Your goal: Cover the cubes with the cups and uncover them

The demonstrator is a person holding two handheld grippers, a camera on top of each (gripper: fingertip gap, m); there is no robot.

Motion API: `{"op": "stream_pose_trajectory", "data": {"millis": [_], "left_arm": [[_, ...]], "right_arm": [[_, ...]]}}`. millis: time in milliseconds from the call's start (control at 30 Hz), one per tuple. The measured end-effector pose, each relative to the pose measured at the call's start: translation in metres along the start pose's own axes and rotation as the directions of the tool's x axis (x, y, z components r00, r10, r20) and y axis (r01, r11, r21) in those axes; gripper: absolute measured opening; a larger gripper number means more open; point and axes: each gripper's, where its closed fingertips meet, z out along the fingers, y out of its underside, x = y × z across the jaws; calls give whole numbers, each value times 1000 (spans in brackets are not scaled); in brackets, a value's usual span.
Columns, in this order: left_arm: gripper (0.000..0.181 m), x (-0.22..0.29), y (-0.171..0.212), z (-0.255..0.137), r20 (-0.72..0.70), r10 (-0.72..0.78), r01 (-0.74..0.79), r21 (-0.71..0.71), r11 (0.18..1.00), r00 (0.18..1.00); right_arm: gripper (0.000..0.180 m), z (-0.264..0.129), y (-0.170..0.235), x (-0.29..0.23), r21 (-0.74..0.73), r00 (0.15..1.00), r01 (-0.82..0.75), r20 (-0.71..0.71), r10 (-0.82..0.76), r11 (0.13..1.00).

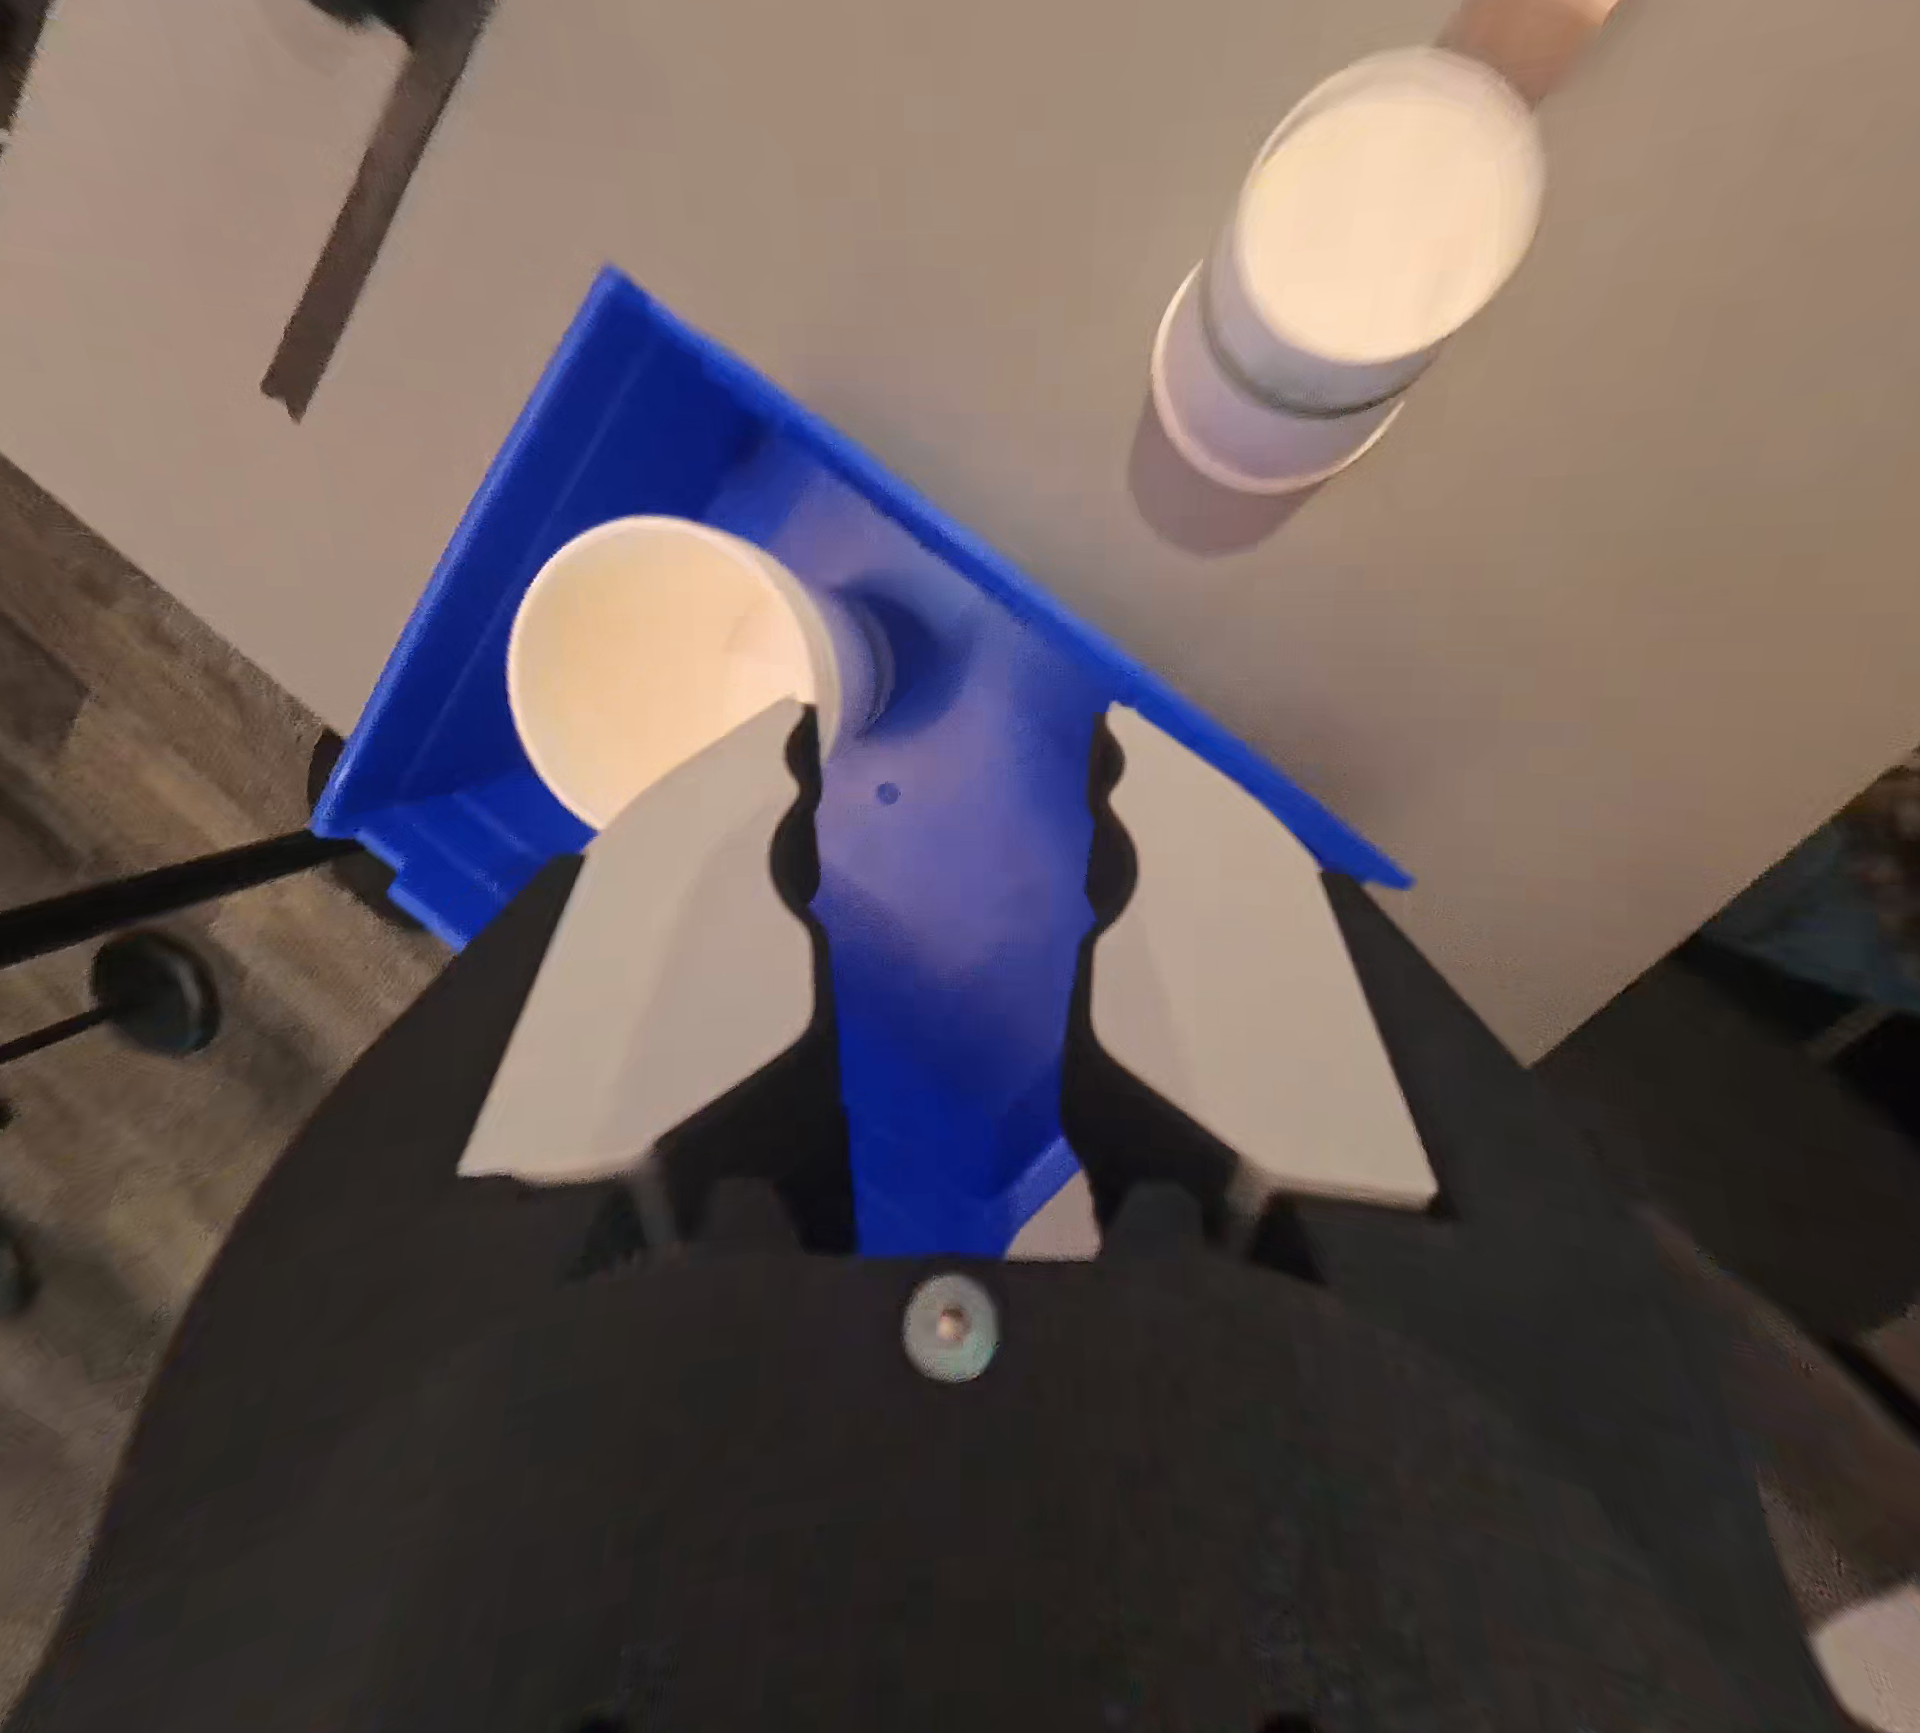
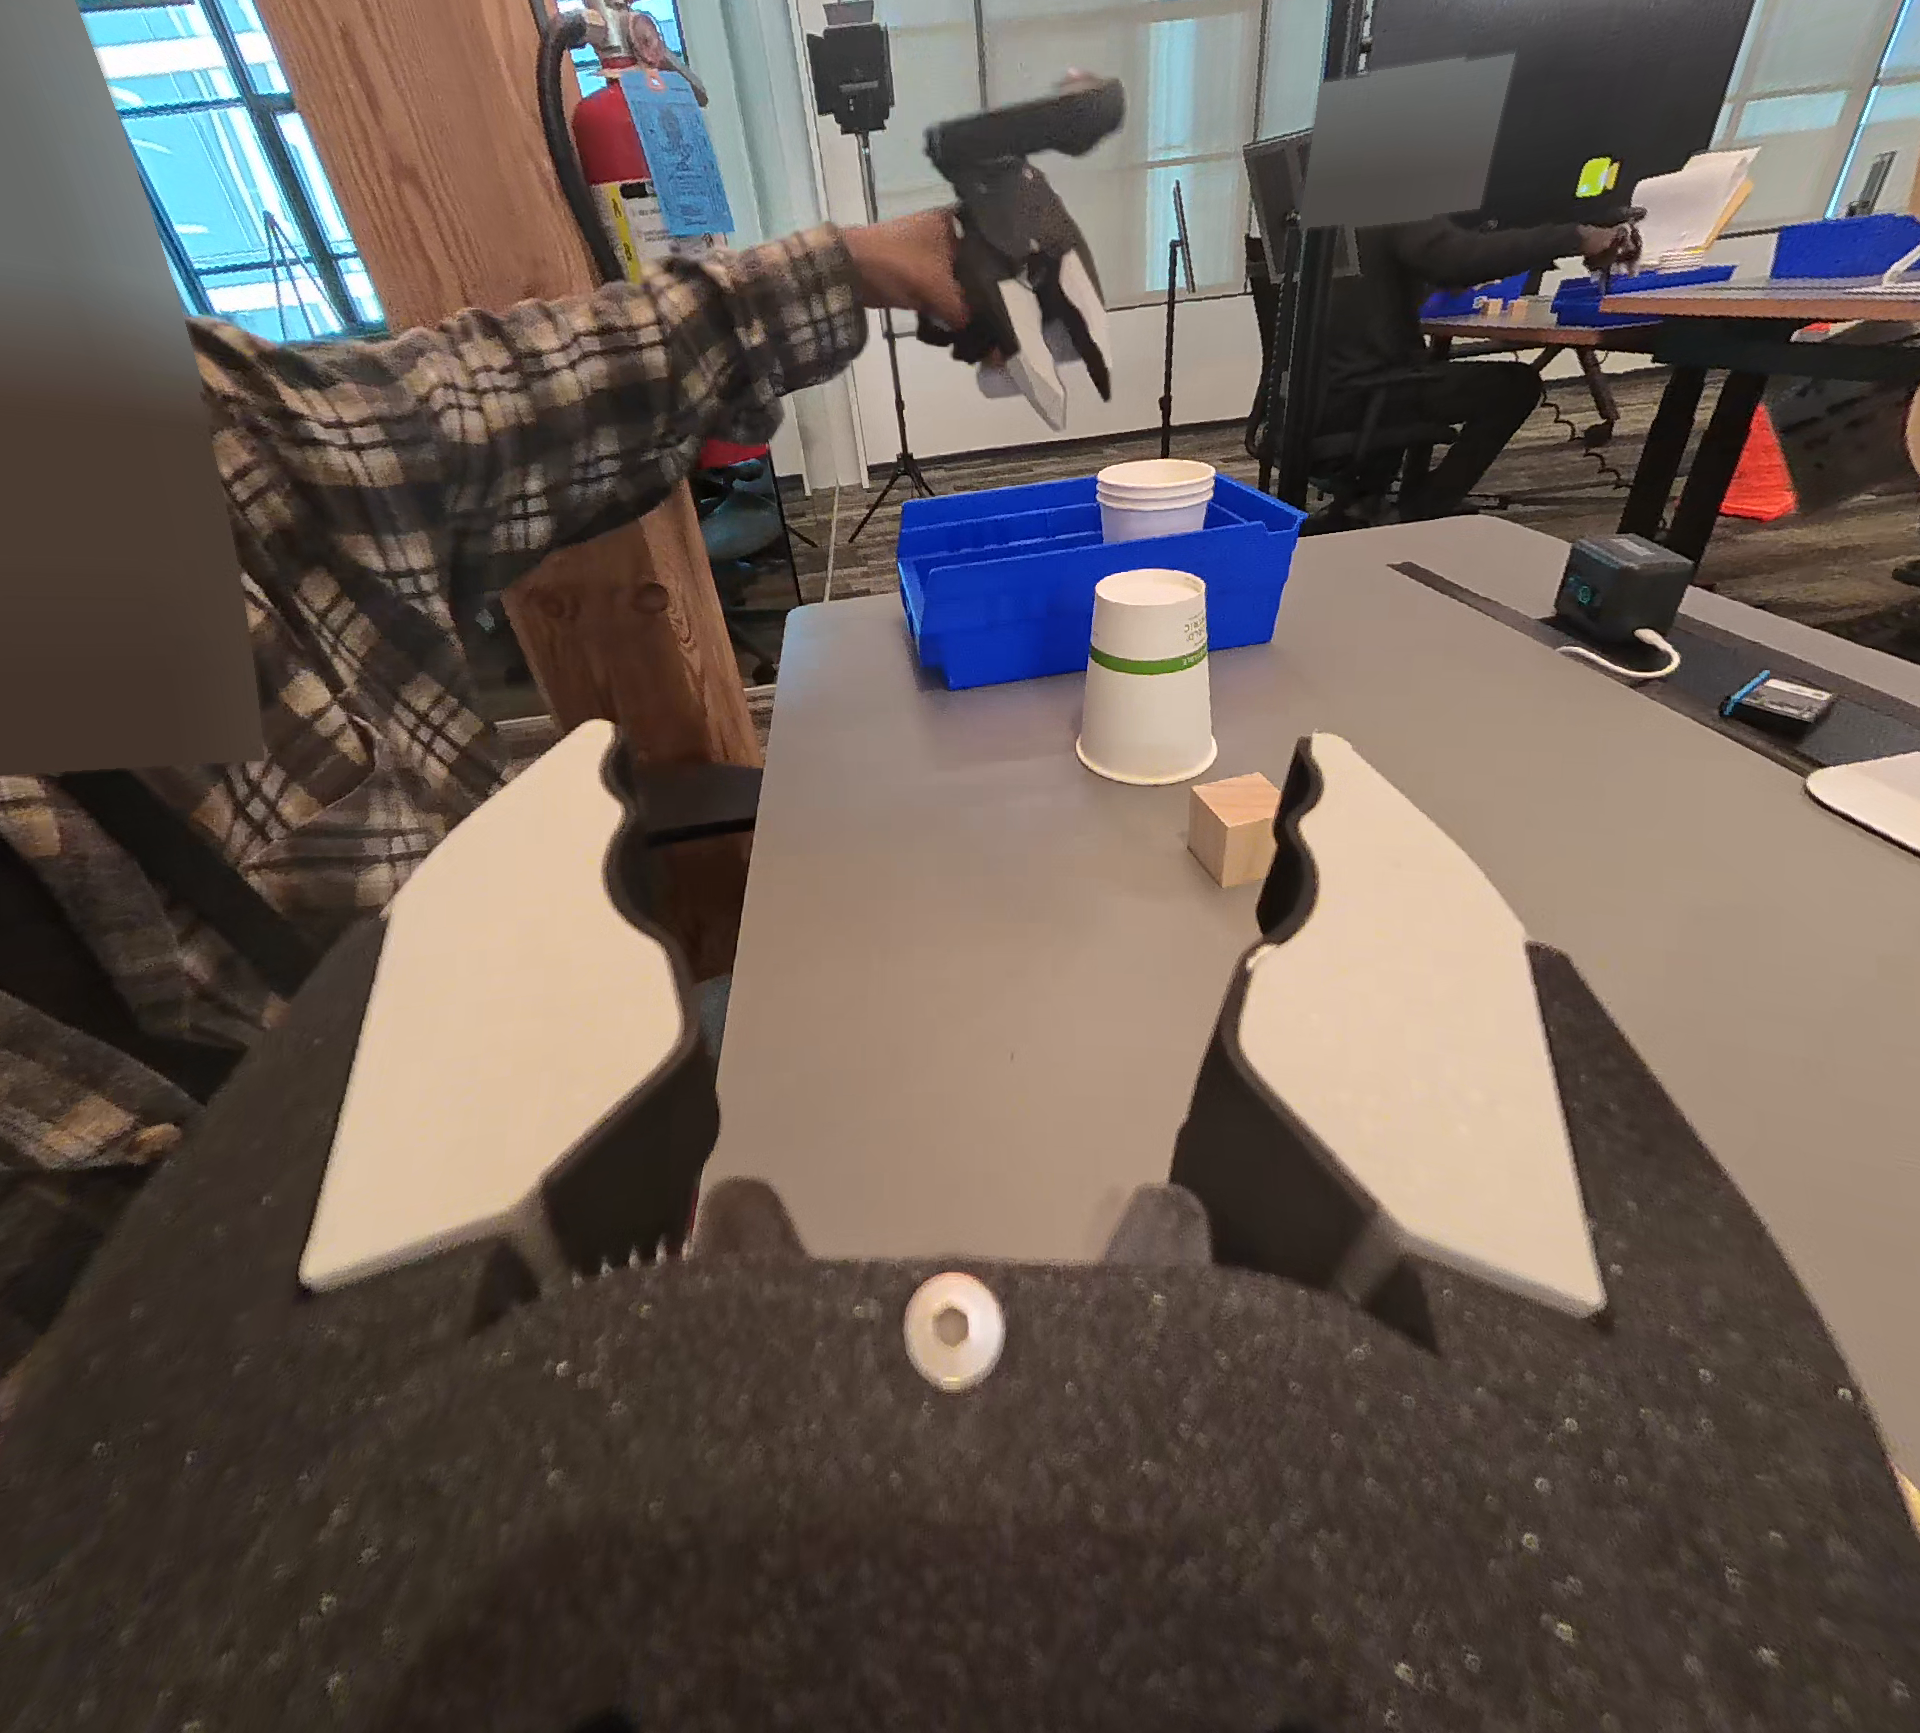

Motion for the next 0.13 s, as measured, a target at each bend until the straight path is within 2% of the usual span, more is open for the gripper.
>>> {"op": "stream_pose_trajectory", "data": {"millis": [133], "left_arm": [[31, -14, 10, 26, -42, 17, -21, -101, 995, 999]], "right_arm": [[114, 3, 0, -1, 6, 1000, -1, 1, 1, 1000]]}}
